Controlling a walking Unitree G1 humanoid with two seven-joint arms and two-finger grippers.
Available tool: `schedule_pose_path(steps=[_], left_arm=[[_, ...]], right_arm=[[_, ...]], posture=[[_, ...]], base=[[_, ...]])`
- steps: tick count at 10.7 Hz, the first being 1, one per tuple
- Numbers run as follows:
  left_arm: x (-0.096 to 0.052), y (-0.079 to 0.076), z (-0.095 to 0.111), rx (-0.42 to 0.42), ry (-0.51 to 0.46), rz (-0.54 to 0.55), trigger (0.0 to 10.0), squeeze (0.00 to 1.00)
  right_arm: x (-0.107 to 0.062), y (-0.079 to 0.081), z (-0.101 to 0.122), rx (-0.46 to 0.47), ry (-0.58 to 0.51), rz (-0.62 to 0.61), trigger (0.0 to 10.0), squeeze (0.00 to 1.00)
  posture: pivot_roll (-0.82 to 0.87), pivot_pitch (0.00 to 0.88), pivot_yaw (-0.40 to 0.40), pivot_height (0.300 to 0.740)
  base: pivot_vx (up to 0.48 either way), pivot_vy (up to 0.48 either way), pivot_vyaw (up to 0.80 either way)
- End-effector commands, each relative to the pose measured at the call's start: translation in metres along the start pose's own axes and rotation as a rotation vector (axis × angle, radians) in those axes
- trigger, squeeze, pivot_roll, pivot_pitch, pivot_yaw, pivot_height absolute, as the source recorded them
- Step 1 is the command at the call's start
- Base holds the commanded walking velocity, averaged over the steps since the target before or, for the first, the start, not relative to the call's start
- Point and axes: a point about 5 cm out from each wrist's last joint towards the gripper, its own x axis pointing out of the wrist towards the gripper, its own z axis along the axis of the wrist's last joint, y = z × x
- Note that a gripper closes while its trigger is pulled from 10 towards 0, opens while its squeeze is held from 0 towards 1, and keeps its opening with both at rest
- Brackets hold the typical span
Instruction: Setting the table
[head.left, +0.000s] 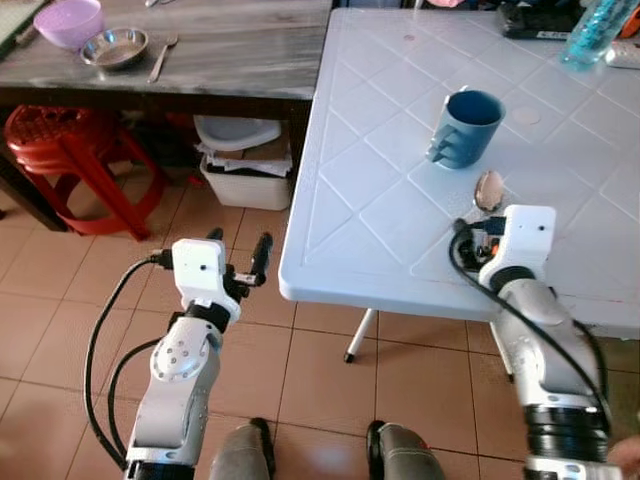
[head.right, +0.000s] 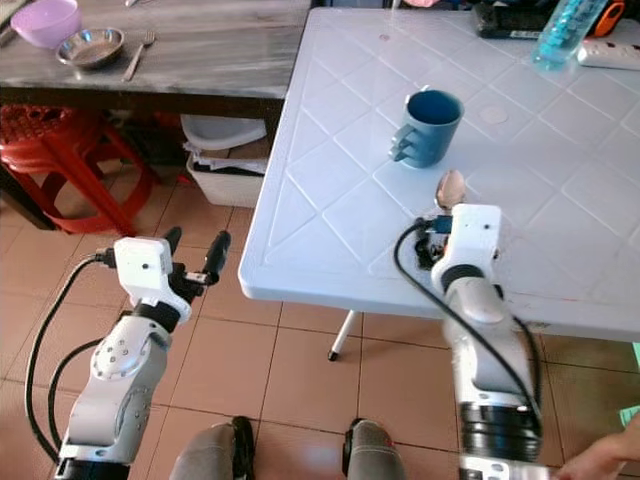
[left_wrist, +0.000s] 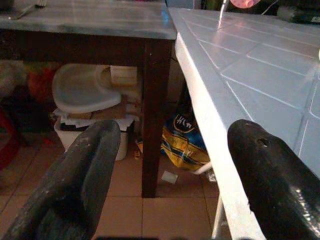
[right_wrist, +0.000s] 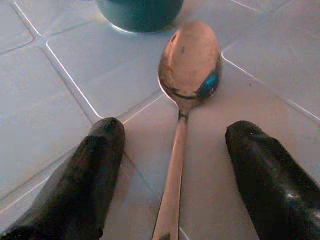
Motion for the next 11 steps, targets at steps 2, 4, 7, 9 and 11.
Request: schedule_pose_path(steps=[2, 4, 7, 9, 11], left_arm=[[-0.003, 0.001, 0.001, 0.01, 0.009, -0.008, 10.0, 0.0], [-0.003, 0.0, 0.001, 0.011, 0.013, -0.011, 10.0, 0.0], [-0.004, 0.001, 0.001, 0.016, 0.017, -0.011, 10.0, 0.0], [-0.004, 0.002, 0.001, 0.019, 0.022, -0.01, 10.0, 0.0], [-0.003, 0.003, 0.002, 0.023, 0.02, -0.008, 10.0, 0.0]], right_arm=[[-0.001, -0.013, -0.015, -0.017, 0.105, -0.022, 0.0, 0.0], [0.003, -0.018, -0.01, -0.033, 0.109, -0.021, 0.0, 0.0], [0.006, -0.018, -0.009, -0.049, 0.116, -0.008, 0.0, 0.0], [0.005, -0.015, -0.015, -0.064, 0.133, 0.0, 0.0, 0.0], [0.0, -0.014, -0.021, -0.118, 0.139, 0.004, 0.0, 0.0]], posture=[[-0.03, 0.238, 0.062, 0.74], [-0.02, 0.241, 0.067, 0.74], [-0.02, 0.244, 0.07, 0.74], [-0.01, 0.245, 0.072, 0.74], [-0.01, 0.247, 0.073, 0.74]], base=[[0.0, 0.0, 0.0], [0.0, 0.0, 0.0], [0.0, 0.0, 0.0], [0.0, 0.0, 0.0], [0.0, 0.0, 0.0]])
